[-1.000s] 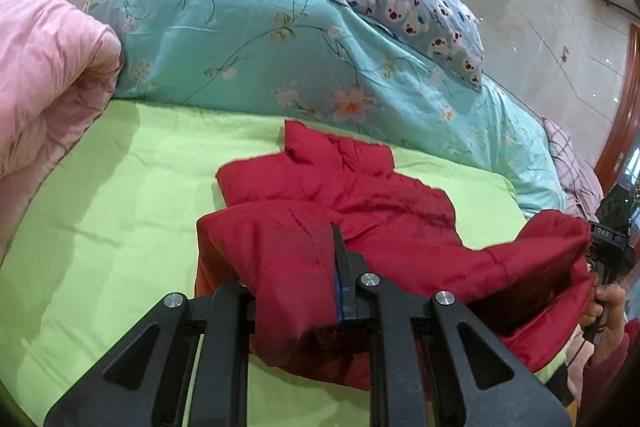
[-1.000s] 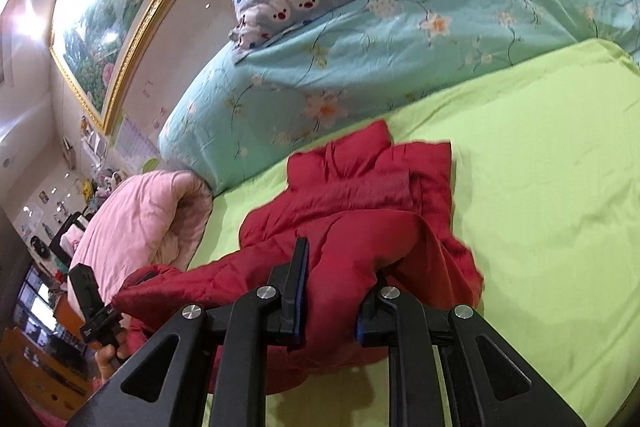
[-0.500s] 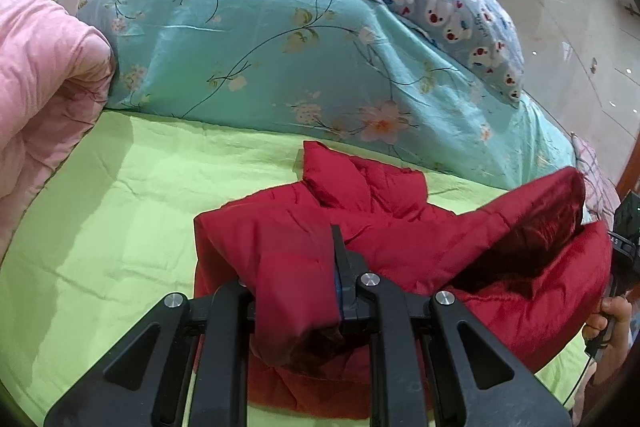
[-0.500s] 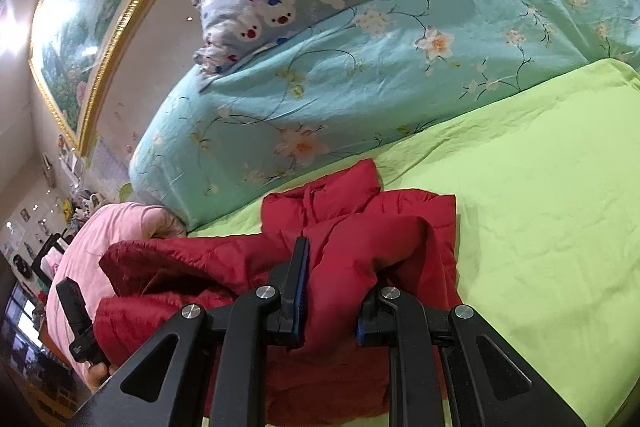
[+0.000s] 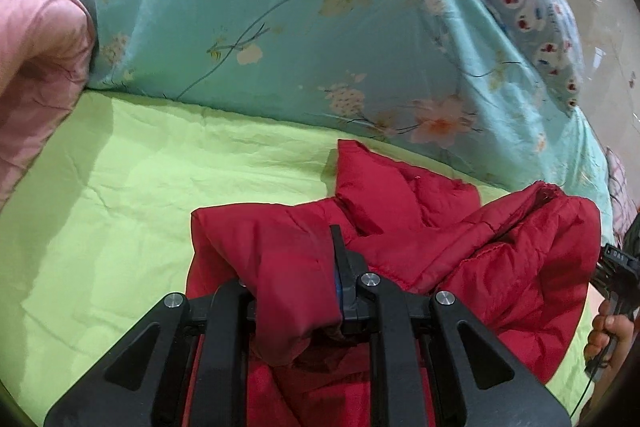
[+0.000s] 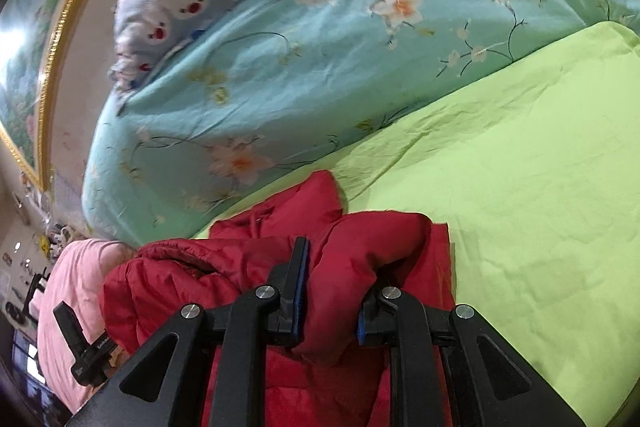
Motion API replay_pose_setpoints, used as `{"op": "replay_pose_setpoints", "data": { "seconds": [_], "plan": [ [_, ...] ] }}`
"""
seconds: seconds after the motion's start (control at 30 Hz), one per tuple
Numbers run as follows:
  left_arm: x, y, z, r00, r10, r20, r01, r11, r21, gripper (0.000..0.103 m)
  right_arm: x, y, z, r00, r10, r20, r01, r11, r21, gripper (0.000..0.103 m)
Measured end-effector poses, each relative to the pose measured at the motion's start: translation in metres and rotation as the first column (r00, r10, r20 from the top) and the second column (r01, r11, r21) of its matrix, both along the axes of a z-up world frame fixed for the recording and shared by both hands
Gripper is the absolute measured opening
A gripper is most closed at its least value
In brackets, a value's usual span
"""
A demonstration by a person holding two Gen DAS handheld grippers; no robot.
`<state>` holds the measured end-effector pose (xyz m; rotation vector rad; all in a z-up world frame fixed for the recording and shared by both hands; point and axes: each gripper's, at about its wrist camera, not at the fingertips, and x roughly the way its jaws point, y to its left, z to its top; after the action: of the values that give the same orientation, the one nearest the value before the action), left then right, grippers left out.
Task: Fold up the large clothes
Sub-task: 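Lift the hem and fold it over toward the collar with both grippers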
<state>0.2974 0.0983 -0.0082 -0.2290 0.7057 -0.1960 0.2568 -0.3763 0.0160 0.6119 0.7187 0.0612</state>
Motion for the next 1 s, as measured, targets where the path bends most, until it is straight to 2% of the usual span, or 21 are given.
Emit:
{"op": "replay_pose_setpoints", "data": {
  "seconds": [0.27,0.6,1.0],
  "plan": [
    [0.043,-0.008,-0.010,0.999,0.026,-0.027,-0.026,1.000,-0.005,0.015,0.038,-0.009,-0.024,0.999,-0.045,-0.030,0.045,0.999,0.019,0.017],
    [0.081,-0.015,-0.027,0.998,0.033,-0.057,-0.032,0.999,0.025,0.016,0.067,-0.015,-0.055,0.996,-0.069,-0.062,0.071,0.997,0.033,0.018],
    [0.109,-0.022,-0.041,0.996,0.043,-0.084,-0.039,0.998,0.046,0.018,0.090,-0.016,-0.075,0.992,-0.086,-0.089,0.088,0.996,0.014,0.017]
  ]
}}
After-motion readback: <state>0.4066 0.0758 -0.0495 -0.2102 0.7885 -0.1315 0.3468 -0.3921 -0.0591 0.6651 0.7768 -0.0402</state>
